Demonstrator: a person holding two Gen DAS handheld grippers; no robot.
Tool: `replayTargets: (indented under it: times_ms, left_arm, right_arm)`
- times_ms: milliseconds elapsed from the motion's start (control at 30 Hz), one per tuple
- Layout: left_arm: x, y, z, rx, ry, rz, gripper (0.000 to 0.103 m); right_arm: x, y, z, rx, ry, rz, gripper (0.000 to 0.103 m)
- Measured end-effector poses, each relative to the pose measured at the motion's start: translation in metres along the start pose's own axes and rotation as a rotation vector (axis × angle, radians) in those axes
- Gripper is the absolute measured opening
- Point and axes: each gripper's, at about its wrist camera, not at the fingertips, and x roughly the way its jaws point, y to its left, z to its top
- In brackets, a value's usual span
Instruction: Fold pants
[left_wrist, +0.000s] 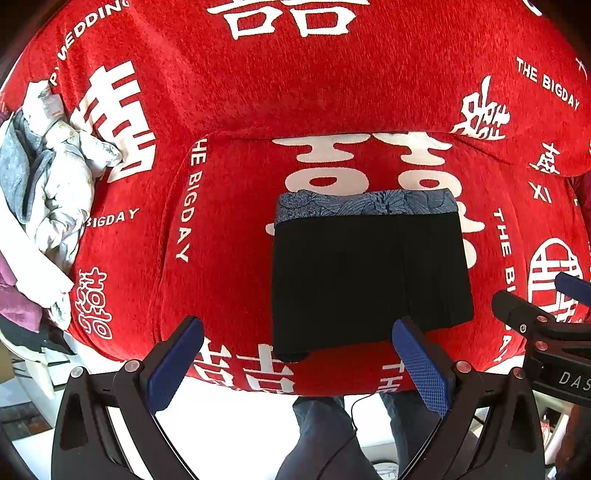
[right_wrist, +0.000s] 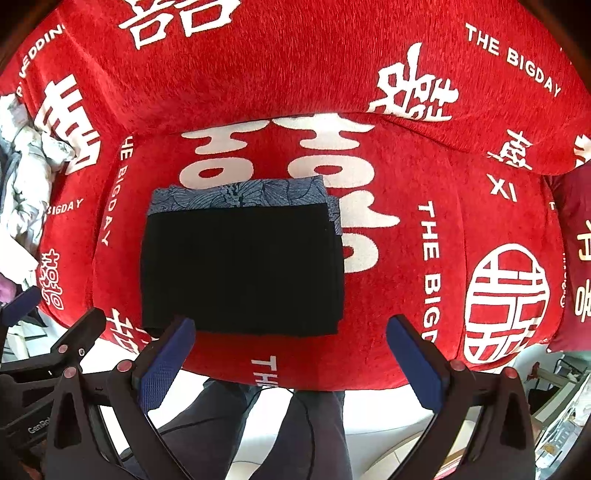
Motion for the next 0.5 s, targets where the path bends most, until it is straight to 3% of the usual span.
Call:
replayTargets:
  times_ms: [500]
  left_arm:
    - [-0.0003, -0.0026, -0.0017, 0.025, 0.003, 0.007, 0.102]
  right_arm:
    - [-0.0015, -0.0029, 0.0002, 0.003, -0.01, -0.009, 0.103]
